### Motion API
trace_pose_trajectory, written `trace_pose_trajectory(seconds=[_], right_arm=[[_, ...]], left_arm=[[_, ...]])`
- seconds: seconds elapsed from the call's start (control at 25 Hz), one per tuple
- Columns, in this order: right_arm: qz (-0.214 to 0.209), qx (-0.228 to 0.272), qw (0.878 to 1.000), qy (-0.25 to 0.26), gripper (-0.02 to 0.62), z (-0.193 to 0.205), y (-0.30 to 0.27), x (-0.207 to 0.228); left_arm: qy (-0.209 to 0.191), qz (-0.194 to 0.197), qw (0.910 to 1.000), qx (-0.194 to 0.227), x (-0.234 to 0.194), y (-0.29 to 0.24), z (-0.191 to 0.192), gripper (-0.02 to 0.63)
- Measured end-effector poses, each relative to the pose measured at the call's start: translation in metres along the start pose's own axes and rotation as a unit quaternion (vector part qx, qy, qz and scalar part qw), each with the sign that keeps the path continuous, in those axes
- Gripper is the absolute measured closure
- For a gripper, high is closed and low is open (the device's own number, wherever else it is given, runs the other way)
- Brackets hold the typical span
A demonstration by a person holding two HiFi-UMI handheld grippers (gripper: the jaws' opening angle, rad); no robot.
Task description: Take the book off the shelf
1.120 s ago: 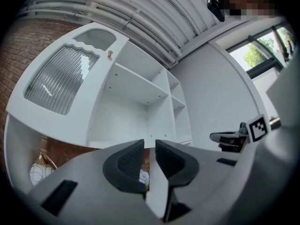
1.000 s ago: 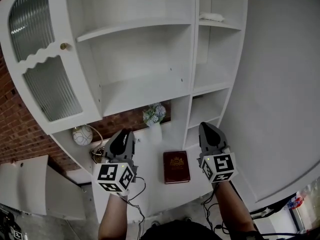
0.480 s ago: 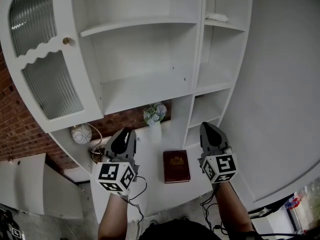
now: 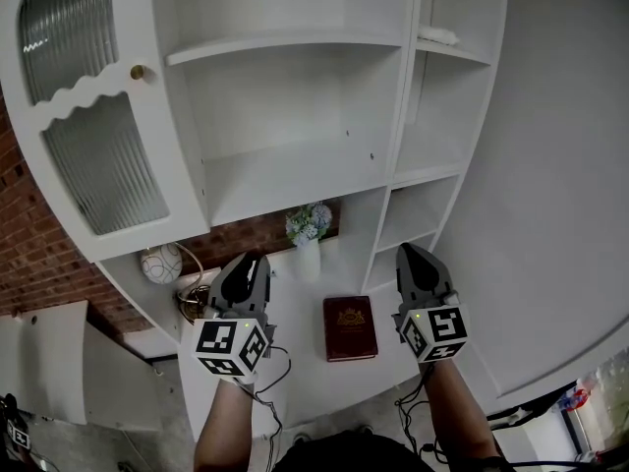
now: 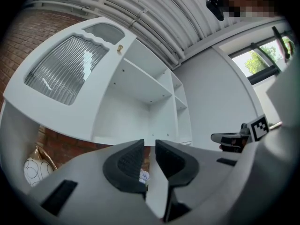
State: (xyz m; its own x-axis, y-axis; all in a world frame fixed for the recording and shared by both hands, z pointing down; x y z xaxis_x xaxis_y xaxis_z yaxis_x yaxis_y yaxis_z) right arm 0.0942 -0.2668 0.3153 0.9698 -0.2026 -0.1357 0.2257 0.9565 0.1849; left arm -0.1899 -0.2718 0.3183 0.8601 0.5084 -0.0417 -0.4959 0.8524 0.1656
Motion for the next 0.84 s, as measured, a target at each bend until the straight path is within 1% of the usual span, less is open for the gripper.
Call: trace_pose_trajectory(seconds=[0.4,0.68,0.84], right_arm=[[0.011,0.005,1.0,-0.021,0.595,0.0,0.001,-0.002],[0.013,0.006,1.0,-0.014,0.595,-0.002,-0.003,-0.008],[0.014,0.01,1.0,-0.008,0.595,-0.004,-0.008,-0.013]], left_arm=[[0.007,0.017,0.9998,0.001,-0.005,-0.005,0.002,0.535],[0.014,0.026,0.9996,0.0,-0.011,-0.007,0.007,0.535],[0.016,0.039,0.9991,-0.006,-0.013,-0.011,0.013,0.535]])
Point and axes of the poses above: the fingertips, and each gripper's own axes: y backward along the fingers, x to its right, z out of its underside, the point moved 5 cm from there along y, backward along the fingers, and after that the axes turned 5 degrees about z, right-handed, at the moved point
